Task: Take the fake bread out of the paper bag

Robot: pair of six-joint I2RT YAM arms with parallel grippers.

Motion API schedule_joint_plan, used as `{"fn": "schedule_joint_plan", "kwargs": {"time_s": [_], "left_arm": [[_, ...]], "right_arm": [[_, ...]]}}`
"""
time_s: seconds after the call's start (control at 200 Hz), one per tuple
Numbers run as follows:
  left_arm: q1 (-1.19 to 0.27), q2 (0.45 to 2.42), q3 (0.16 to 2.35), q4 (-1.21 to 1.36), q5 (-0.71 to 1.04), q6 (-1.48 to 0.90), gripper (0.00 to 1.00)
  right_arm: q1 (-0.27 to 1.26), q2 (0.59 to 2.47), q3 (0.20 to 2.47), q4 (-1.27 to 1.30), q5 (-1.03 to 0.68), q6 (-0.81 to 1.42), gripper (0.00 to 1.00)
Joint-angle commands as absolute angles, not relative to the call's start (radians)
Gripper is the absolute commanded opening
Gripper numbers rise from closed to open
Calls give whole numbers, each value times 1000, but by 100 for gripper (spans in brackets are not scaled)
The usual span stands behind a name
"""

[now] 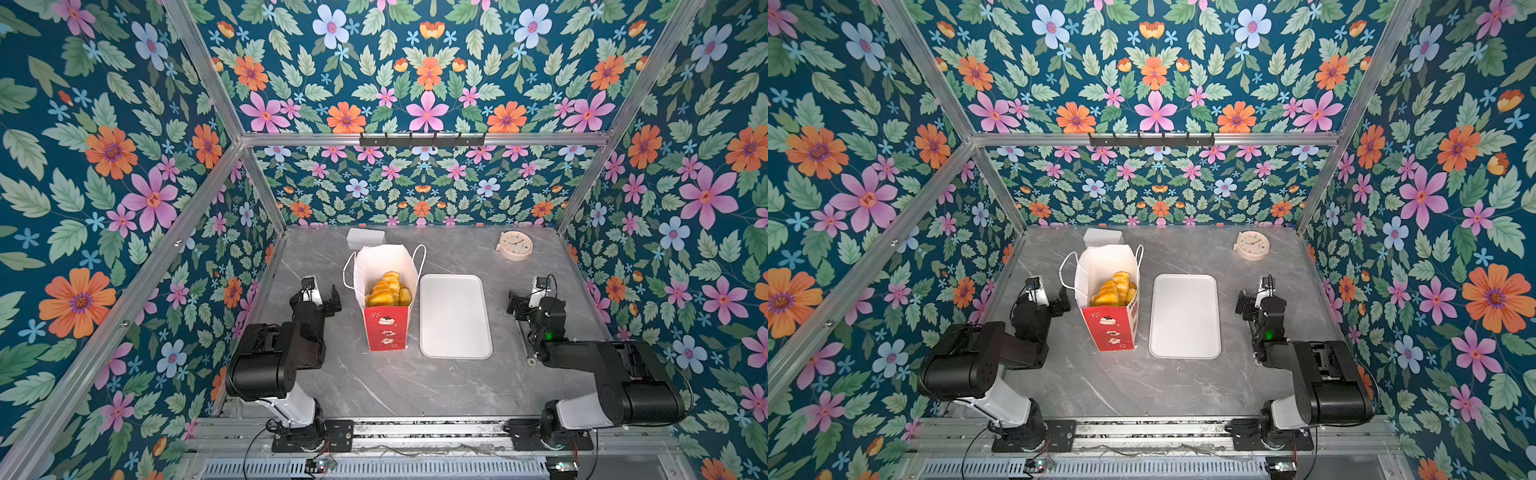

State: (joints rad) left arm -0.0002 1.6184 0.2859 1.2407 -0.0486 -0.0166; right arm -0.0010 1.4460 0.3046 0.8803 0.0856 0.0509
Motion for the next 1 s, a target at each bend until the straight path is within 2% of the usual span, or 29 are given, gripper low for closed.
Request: {"fn": "schedule_joint_plan", "kwargs": {"time_s": [0.0,1.0], "left_arm": [[-1,1616,287,1251,-17,8,100],[0,1618,291,1247,-29,2,100]], "right_arm": [[0,1441,308,893,87,51,99],[0,1442,309,892,86,51,99]]}}
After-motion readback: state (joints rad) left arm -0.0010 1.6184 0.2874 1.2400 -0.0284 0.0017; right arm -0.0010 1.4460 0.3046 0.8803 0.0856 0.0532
